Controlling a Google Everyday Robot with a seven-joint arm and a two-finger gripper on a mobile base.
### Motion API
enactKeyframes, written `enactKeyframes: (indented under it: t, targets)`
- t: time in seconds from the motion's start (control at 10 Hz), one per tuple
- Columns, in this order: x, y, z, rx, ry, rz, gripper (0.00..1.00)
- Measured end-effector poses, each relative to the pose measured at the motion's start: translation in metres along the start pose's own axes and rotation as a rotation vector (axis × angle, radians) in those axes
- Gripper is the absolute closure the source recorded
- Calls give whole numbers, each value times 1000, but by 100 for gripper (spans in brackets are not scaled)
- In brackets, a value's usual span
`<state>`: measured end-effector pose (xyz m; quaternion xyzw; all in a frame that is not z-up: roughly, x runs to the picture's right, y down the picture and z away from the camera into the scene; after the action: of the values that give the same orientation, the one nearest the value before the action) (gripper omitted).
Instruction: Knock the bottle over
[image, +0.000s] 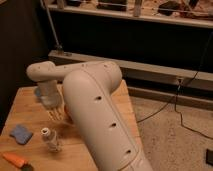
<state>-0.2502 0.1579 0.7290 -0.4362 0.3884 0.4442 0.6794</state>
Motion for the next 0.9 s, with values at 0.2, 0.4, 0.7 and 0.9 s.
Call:
enactKeyframes:
  t: [0.2,0.4,0.7,0.9]
  targets:
    - [8,7,2,-9,4,-15,100]
    - [15,11,6,-5,6,-29,100]
    - [27,22,16,-7,10,-51,100]
    - [37,30,27,-22,19,-62,100]
